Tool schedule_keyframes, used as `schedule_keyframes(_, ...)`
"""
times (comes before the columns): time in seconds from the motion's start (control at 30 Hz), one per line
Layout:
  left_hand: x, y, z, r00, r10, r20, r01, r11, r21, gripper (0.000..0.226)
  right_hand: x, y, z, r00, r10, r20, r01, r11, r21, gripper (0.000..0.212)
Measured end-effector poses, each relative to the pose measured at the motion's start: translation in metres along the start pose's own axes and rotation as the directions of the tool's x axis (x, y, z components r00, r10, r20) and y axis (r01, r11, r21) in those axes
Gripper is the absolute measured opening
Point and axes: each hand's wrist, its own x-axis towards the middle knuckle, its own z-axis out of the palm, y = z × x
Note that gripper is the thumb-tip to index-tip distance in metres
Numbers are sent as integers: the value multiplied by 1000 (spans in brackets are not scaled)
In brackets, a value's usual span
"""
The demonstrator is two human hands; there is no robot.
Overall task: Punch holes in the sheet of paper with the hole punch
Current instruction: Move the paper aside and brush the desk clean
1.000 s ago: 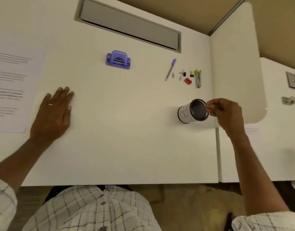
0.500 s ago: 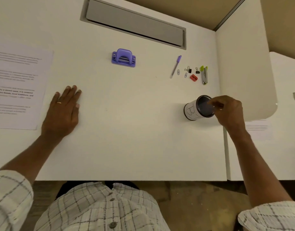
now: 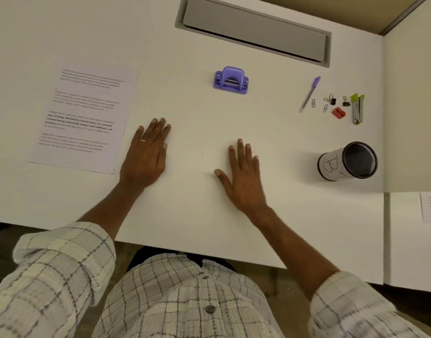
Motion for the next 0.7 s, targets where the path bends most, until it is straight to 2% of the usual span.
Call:
schedule_keyframes(0.13,0,2,-3,1000,-13,20,13,1000,4,52,9,-26,26,998,56,-27,-58,996,-66,78)
schedule_keyframes(0.3,0,2,-6,999,-17,27,17,1000,1,52,0,-37,37,996,-84,-24,80,989,-127,74)
schedule_keyframes(0.53,1,4,-7,999,-26,38,26,1000,-3,52,27,-20,19,968,-79,-238,82,997,5,39)
schedule_keyframes(0.7,0,4,-7,1000,-22,22,22,1000,-3,52,54,-12,10,966,-145,-214,172,979,113,27)
